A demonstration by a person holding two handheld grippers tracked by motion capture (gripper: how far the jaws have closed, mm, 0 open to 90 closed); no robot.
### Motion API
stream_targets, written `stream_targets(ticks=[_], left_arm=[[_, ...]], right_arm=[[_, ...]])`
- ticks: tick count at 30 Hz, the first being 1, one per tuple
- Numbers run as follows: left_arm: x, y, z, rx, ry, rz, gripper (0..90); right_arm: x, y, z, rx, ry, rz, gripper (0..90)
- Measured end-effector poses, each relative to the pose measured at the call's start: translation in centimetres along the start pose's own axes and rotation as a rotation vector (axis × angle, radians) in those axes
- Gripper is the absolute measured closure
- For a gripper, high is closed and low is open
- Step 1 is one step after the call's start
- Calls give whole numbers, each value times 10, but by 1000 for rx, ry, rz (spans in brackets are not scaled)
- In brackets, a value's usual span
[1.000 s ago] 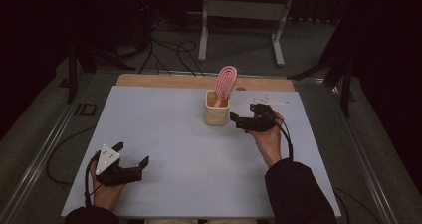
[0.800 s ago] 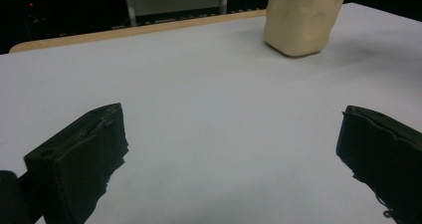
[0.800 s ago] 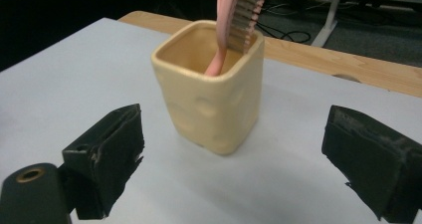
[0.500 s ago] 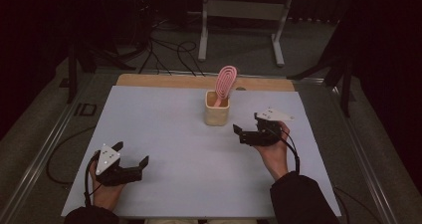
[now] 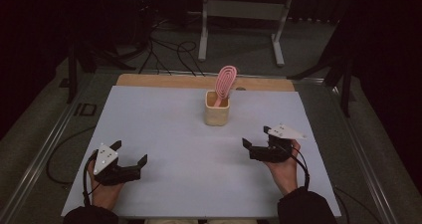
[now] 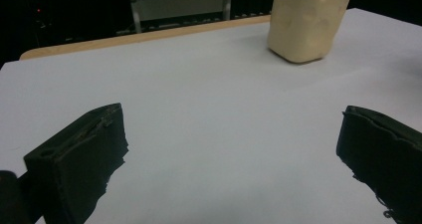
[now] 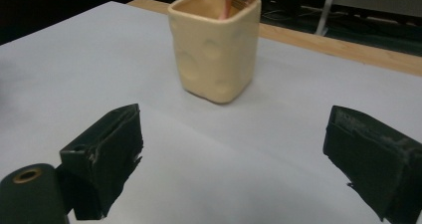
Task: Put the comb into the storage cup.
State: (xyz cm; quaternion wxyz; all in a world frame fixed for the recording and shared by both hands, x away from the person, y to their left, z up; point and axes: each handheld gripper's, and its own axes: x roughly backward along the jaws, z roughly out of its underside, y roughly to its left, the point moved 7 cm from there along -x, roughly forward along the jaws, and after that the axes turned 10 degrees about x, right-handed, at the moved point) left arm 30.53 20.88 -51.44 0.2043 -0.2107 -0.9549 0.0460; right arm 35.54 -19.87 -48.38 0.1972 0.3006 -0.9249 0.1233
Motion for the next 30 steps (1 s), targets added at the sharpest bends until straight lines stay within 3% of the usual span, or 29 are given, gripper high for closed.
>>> stream_targets(ticks=[9,13,19,30], left_arm=[[1,0,-1,3,-6,2,2],[2,1,-2,4,-12,4,2],[2,1,-3,-1,-16,8,2],[3,3,-2,-8,-15,0,2]], right_arm=[[13,2,26,-27,-34,-10,85],[20,3,33,-5,-55,-6,84],[30,3,40,-15,-98,-2,84],[37,2,45,15,-125,30,85]])
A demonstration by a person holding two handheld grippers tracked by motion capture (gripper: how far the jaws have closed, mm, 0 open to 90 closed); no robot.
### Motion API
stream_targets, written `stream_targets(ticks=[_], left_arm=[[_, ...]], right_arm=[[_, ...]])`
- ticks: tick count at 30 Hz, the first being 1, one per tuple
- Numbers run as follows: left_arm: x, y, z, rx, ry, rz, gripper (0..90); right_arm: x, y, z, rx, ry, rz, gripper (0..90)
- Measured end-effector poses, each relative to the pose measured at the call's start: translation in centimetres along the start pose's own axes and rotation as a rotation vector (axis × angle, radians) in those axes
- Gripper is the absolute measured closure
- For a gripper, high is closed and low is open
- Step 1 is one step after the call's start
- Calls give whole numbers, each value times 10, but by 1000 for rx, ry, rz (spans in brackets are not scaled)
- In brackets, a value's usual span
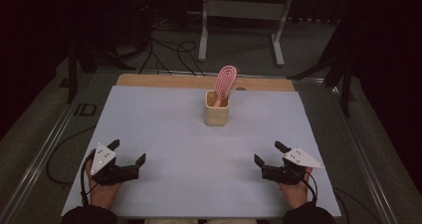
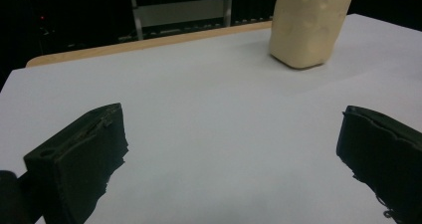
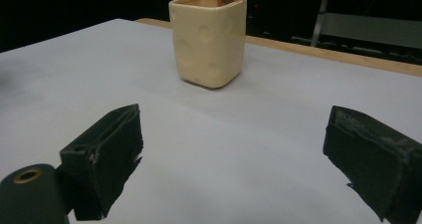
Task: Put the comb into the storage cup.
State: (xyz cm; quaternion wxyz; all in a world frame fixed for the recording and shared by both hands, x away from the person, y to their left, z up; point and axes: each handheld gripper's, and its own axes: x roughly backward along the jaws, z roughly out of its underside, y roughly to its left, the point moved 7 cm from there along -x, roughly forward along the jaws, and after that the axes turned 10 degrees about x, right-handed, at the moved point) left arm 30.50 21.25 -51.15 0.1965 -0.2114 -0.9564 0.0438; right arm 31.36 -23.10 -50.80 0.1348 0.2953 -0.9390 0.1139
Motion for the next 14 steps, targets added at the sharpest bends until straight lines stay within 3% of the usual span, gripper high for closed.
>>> stream_targets(ticks=[14], left_arm=[[-1,1,2,-4,8,-6,2]], right_arm=[[-1,-1,0,-17,-9,5,85]])
